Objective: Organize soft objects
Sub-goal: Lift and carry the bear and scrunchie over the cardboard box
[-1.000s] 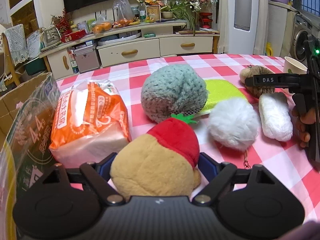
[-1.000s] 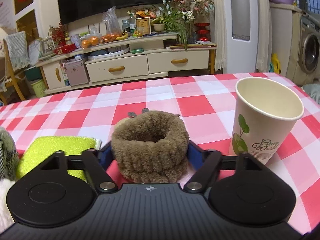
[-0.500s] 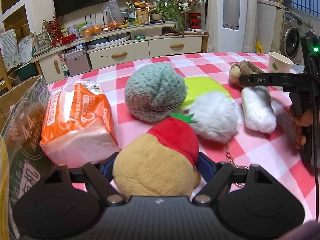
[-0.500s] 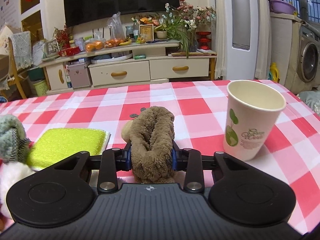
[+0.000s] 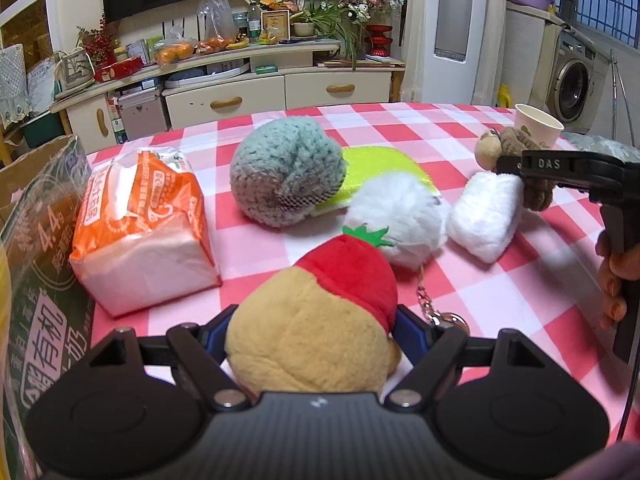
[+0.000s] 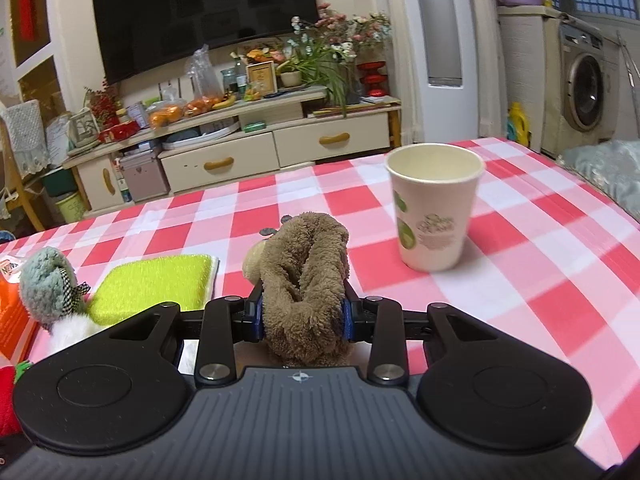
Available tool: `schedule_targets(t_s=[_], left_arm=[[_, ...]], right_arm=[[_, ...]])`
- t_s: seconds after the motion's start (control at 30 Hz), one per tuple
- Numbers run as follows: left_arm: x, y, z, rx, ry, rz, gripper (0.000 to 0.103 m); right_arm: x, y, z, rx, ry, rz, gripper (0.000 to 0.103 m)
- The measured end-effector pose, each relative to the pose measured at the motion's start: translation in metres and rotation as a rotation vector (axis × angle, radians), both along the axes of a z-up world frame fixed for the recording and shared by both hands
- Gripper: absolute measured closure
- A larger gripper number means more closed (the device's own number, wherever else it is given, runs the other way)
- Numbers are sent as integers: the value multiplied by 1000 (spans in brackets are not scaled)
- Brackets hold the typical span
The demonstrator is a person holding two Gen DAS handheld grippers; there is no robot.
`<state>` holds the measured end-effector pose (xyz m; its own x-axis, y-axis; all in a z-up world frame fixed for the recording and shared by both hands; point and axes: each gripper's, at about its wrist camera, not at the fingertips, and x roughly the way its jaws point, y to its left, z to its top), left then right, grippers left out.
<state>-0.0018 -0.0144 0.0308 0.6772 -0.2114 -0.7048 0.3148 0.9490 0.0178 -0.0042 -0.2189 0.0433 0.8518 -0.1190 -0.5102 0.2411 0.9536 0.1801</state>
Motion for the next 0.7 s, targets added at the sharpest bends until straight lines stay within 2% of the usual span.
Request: schedule_targets(t_s=[0.7], left_arm=[[-19, 18, 7, -116, 59, 1, 23]], right_arm=[[-62, 19, 3, 24, 0, -53, 62]])
